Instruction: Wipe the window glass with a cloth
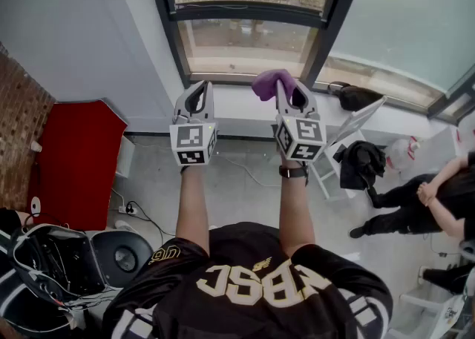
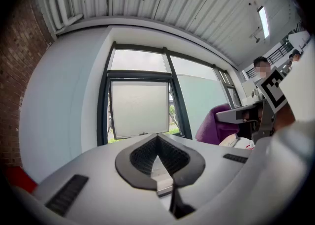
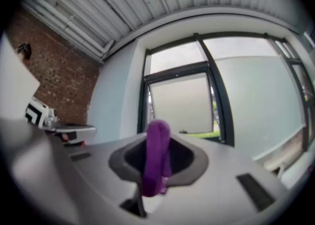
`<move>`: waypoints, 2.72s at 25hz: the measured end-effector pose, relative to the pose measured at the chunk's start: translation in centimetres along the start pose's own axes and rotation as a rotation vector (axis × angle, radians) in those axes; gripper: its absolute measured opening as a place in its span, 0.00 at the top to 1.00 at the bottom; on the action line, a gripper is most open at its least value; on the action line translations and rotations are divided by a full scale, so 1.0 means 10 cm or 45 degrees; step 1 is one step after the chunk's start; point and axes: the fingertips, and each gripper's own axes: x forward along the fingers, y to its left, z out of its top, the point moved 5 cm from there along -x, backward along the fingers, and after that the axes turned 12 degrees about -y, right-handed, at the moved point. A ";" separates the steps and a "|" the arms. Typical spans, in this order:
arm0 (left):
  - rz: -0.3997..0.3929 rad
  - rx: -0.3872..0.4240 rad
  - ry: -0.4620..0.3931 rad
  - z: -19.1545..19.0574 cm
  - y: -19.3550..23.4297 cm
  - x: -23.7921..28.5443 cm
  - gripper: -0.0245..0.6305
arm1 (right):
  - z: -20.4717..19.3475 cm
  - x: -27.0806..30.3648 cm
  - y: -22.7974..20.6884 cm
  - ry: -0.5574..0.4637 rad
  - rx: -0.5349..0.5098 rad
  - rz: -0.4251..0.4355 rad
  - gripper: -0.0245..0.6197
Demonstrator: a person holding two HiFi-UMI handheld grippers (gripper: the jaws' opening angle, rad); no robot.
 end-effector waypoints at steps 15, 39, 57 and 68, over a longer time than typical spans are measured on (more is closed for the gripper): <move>-0.048 -0.056 0.030 -0.11 -0.66 0.25 0.94 | -0.04 -0.17 -0.64 0.018 0.084 0.017 0.83; -0.281 -0.102 0.025 -1.42 1.35 2.28 0.94 | -1.35 2.53 -0.11 0.139 0.146 -0.144 0.83; -0.371 -0.249 0.159 -2.53 1.68 3.22 0.94 | -2.24 3.66 -0.05 0.255 0.162 -0.139 0.83; -0.109 -0.212 0.133 -2.83 0.52 4.03 0.94 | -2.58 3.59 -1.51 0.203 0.223 -0.008 0.83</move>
